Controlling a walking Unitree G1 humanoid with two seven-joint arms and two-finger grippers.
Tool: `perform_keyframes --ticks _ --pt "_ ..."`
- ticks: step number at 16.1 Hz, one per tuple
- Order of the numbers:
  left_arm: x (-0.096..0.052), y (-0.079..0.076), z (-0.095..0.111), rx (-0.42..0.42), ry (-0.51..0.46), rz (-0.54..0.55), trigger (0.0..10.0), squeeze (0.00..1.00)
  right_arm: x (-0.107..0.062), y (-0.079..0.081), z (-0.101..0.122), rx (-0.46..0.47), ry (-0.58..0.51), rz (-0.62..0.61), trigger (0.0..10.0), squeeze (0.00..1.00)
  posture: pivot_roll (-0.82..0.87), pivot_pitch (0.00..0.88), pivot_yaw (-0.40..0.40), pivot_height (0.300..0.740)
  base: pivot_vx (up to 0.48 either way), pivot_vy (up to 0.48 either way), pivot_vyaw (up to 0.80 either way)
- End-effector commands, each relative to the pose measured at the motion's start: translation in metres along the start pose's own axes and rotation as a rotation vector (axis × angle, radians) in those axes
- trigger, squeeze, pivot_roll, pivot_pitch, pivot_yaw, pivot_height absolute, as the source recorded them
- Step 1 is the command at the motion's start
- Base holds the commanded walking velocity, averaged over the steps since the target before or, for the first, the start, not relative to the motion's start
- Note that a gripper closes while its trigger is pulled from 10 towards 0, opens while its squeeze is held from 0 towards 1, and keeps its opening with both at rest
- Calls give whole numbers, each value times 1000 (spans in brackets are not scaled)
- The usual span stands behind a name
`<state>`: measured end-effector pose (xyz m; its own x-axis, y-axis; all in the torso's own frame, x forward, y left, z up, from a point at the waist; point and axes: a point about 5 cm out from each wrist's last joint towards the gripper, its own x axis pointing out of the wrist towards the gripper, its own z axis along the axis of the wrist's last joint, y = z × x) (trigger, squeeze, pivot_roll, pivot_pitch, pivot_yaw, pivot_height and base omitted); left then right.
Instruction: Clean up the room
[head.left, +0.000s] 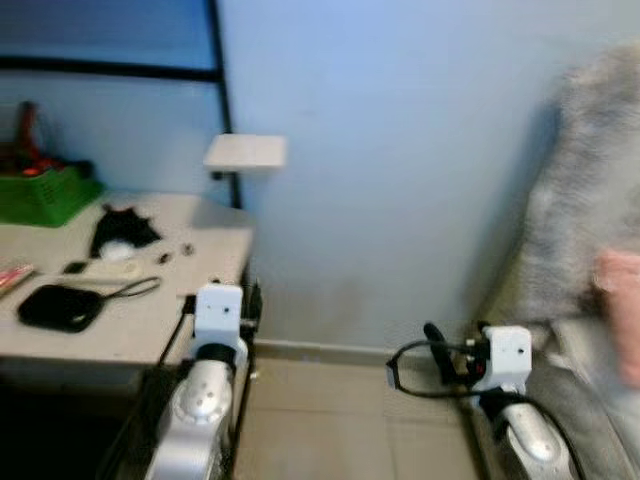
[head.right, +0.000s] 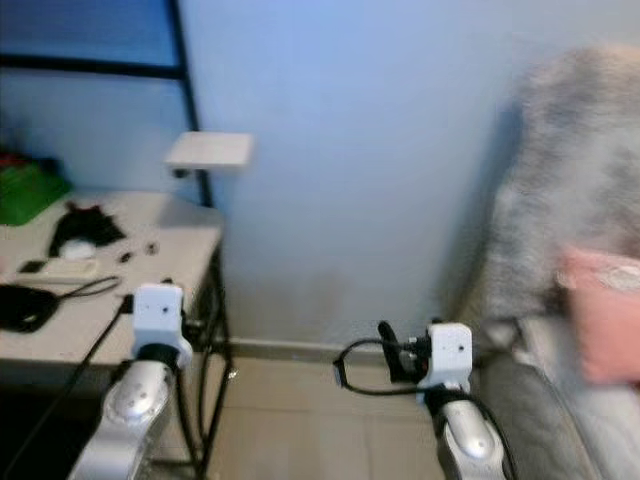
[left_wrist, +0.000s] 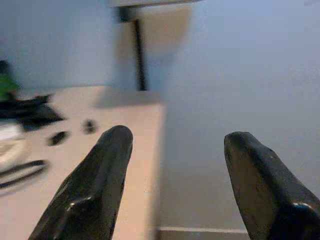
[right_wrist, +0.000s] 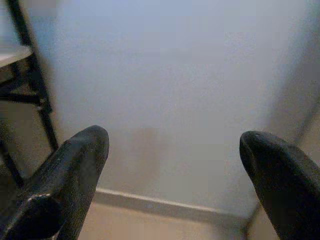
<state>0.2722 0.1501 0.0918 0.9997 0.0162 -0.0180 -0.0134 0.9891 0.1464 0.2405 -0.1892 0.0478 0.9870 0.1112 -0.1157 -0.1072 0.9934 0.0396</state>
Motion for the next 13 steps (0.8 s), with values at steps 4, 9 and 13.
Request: perform_keyframes --ticks 4,9,13 --pt "-31 -5 8 -54 -55 -115 10000 0 -44 -18 8 -52 -16 -75 10000 0 81 0 -40 740 0 0 0" --pt "-27 -13 16 -87 -63 -150 10000 0 -45 -17 9 -41 -10 -99 10000 0 74 0 -35 740 0 0 0" --pt "-27 -13 16 -87 -63 -150 10000 0 -45 -17 9 -41 -10 -99 10000 0 74 0 -35 740 0 0 0"
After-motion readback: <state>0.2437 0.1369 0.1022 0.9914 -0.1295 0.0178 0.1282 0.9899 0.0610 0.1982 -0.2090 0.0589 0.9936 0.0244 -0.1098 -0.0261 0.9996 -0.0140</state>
